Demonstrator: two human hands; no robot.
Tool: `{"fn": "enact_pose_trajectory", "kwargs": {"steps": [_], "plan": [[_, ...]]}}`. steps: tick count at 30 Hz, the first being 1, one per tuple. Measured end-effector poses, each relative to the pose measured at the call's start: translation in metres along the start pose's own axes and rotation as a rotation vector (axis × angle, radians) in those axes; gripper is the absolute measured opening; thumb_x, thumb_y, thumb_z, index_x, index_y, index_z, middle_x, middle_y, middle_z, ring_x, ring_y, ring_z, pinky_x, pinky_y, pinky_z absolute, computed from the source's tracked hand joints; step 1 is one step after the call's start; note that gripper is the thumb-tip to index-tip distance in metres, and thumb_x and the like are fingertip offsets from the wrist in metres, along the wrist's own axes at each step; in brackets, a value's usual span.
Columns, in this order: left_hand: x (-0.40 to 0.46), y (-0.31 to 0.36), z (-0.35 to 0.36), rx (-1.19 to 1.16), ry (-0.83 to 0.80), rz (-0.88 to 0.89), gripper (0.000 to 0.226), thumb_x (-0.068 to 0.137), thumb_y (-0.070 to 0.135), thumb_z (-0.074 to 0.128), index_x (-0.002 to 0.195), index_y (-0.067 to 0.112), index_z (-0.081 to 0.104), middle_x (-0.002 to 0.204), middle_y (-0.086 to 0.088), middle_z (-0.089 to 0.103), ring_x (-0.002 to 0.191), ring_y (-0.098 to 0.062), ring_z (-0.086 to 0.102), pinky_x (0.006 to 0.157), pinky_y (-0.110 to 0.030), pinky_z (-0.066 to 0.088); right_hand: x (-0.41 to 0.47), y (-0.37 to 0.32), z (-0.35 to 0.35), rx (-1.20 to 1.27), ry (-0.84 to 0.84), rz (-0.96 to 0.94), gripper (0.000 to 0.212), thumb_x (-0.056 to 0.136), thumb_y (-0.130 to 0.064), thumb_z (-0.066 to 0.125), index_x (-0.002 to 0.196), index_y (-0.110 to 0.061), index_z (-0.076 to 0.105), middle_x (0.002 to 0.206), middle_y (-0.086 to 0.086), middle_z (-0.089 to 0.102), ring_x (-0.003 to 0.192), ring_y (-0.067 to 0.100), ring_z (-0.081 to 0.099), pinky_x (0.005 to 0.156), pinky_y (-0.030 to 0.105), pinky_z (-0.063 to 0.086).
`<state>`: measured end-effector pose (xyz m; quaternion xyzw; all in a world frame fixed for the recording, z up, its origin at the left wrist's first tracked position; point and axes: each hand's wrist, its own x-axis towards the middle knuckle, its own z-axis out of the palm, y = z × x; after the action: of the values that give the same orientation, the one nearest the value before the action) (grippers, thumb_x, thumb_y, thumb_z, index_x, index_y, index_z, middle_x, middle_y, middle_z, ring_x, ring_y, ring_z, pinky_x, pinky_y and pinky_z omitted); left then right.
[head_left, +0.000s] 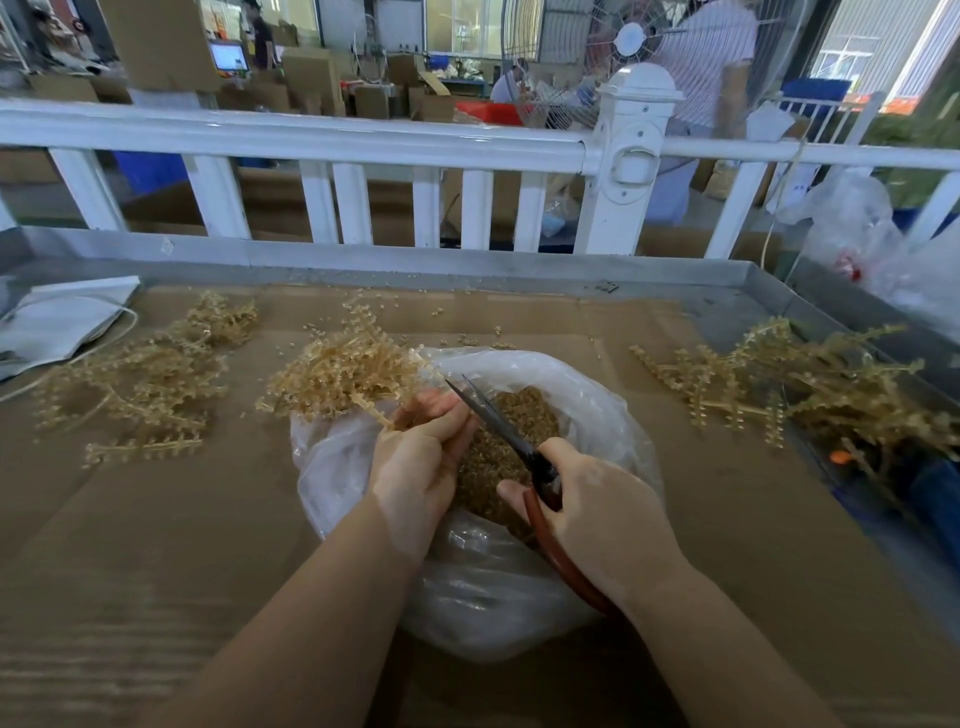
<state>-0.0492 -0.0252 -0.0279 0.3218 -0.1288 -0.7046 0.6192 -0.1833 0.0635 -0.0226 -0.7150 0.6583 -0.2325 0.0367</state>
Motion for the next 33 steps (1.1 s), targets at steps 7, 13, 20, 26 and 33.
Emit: {"fn": "enact_pose_trajectory", "kwargs": {"steps": [7,13,20,26,33], "plan": [[-0.0026,0.0024,0.002,-0.014,0.022,-0.018,0.033,0.084,-0.022,0.047,0.104,0.004,0.049,0.082,-0.012,0.055,0.077,-0.022,0.059,0.053,-0.026,0.058,-0.0018,0.0007,0.004,-0.027,0.001,0.0,0.038,0.084,-0.07,0.038,0.093,-0.034,0.041,0.085,-0.011,0.055,0.081,0.01,0.053,0.066,0.023,0.039],[-0.0041,0.0024,0.0007,-0.001,-0.007,-0.012,0.037,0.083,-0.022,0.048,0.11,0.003,0.048,0.082,-0.01,0.055,0.078,-0.021,0.06,0.054,-0.023,0.057,-0.0002,-0.0012,0.0019,0.005,-0.009,0.009,0.036,0.086,-0.068,0.041,0.093,-0.033,0.042,0.084,-0.011,0.053,0.08,0.009,0.051,0.065,0.023,0.035],[-0.0028,0.0004,-0.0008,0.01,-0.032,-0.002,0.039,0.082,-0.023,0.048,0.109,0.004,0.051,0.085,-0.011,0.055,0.08,-0.021,0.059,0.054,-0.024,0.057,0.0033,-0.0024,-0.0028,0.029,-0.05,0.02,0.036,0.087,-0.065,0.042,0.092,-0.03,0.046,0.072,-0.011,0.051,0.072,0.009,0.054,0.063,0.022,0.038],[-0.0039,0.0005,-0.0006,0.06,-0.045,0.02,0.027,0.081,-0.023,0.049,0.081,0.004,0.053,0.074,-0.007,0.054,0.068,-0.017,0.061,0.051,-0.021,0.054,0.0038,-0.0027,-0.0025,0.035,-0.039,0.017,0.037,0.088,-0.064,0.043,0.096,-0.029,0.051,0.071,-0.012,0.051,0.069,0.004,0.052,0.059,0.019,0.036],[-0.0017,-0.0014,-0.0031,0.08,-0.1,0.025,0.03,0.081,-0.023,0.049,0.077,0.007,0.05,0.07,-0.002,0.05,0.062,-0.01,0.061,0.058,-0.022,0.057,0.0057,0.0003,0.0005,0.06,-0.031,0.013,0.038,0.087,-0.064,0.045,0.094,-0.027,0.052,0.067,-0.012,0.05,0.062,0.002,0.05,0.053,0.011,0.031]]}}
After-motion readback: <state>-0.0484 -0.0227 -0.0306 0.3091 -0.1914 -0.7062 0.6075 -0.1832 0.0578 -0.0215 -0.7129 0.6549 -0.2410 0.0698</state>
